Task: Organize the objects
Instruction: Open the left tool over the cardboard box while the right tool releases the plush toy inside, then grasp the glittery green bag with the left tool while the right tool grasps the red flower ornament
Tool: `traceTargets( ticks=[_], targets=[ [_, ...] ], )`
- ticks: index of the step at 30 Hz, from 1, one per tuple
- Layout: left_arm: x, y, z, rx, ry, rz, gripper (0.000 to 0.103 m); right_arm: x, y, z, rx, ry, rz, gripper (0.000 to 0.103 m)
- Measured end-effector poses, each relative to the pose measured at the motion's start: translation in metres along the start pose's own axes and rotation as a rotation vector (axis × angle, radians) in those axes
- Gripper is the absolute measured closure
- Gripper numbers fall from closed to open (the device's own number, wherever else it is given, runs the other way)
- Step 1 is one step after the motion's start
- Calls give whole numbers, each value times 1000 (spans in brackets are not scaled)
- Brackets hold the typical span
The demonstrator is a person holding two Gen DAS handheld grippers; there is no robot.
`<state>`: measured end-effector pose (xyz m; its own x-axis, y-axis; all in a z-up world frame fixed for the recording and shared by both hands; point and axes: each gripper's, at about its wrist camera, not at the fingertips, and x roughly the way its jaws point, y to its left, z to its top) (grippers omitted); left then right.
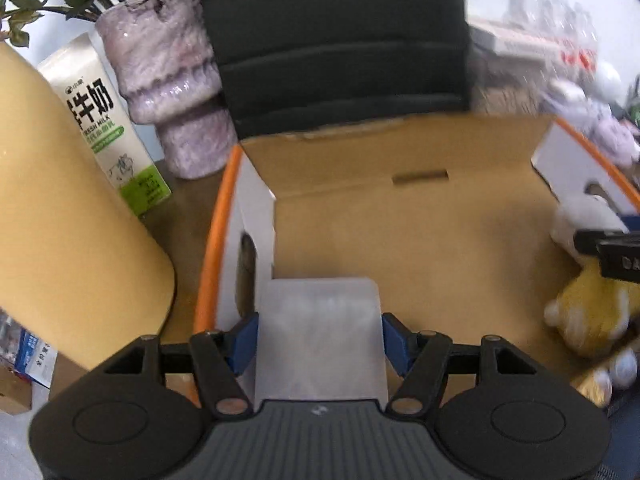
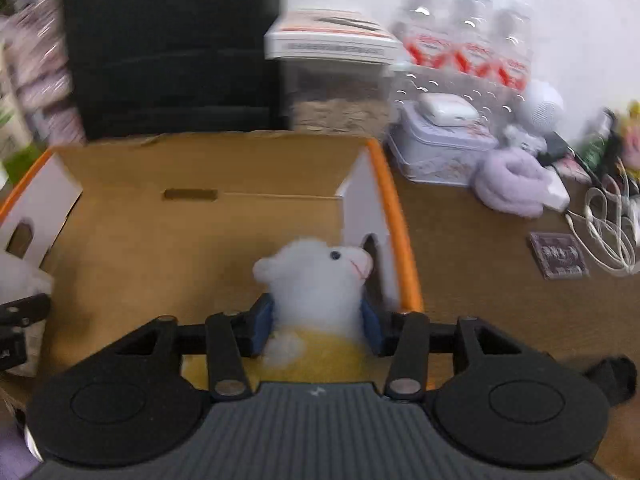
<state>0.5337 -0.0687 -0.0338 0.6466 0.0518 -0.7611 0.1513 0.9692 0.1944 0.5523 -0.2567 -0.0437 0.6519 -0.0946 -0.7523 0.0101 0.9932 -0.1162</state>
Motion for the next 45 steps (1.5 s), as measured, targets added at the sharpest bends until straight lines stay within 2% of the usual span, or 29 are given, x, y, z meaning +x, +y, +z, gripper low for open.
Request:
traceTargets(
  ticks=[2, 3, 5, 7, 11, 15, 17, 19, 21, 23, 25, 27, 30, 33, 35, 37, 38, 40, 42, 44, 45],
  targets=[
    [-6, -6, -7, 23, 2, 30, 39, -7, 4, -4, -33, -12, 0, 40],
    [-8, -3, -7, 7, 21, 19, 39, -13, 3, -4, -29, -15, 16, 37],
    [-14, 6, -4, -41, 48, -5, 38, -30, -4, 0, 10, -29, 51, 23],
    [-31, 17, -2, -84, 39, -14, 38, -54, -12, 6, 40, -55, 96, 13],
    [-81, 31, 2, -74, -54, 3, 25, -110, -22, 11, 31, -128, 129, 4],
    [-139, 44, -16, -105, -157, -22, 24, -153, -32, -5, 28, -197, 159, 0],
    [-166, 49, -42, -127, -209, -61, 23, -178, -34, -34, 19, -246, 183, 0],
    [-194, 48, -83, -147, -262, -132, 20, -203, -35, -78, 6, -298, 223, 0],
    [-221, 45, -133, -164, -304, -204, 18, -228, -36, -132, -30, -359, 258, 0],
    [-243, 39, -184, -154, -342, -240, 15, -247, -39, -182, -54, -413, 280, 0],
    [-261, 28, -231, -93, -369, -224, 11, -262, -45, -236, -56, -436, 257, 0],
    [-274, 25, -272, -69, -350, -191, 11, -274, -53, -276, -51, -424, 226, 0],
    [-291, 31, -305, -80, -322, -162, 11, -305, -69, -317, -68, -418, 181, 0],
    [-313, 43, -314, -102, -350, -129, 11, -335, -84, -331, -76, -432, 180, 0],
    [-324, 48, -312, -94, -382, -118, 10, -350, -88, -329, -114, -414, 136, 0],
    [-331, 47, -309, -66, -429, -127, 6, -360, -89, -328, -188, -424, 122, 0],
    [-331, 45, -310, -57, -448, -145, 0, -361, -90, -328, -224, -436, 130, 0],
    [-315, 32, -305, -46, -476, -231, 0, -348, -88, -322, -231, -444, 151, 0],
    [-281, 10, -294, -19, -432, -314, 4, -323, -83, -311, -187, -421, 150, 0],
    [-254, -12, -281, -5, -390, -320, 14, -296, -74, -302, -152, -424, 200, 1],
    [-241, -24, -274, 21, -388, -335, 14, -282, -69, -297, -137, -419, 223, 2]
  ],
)
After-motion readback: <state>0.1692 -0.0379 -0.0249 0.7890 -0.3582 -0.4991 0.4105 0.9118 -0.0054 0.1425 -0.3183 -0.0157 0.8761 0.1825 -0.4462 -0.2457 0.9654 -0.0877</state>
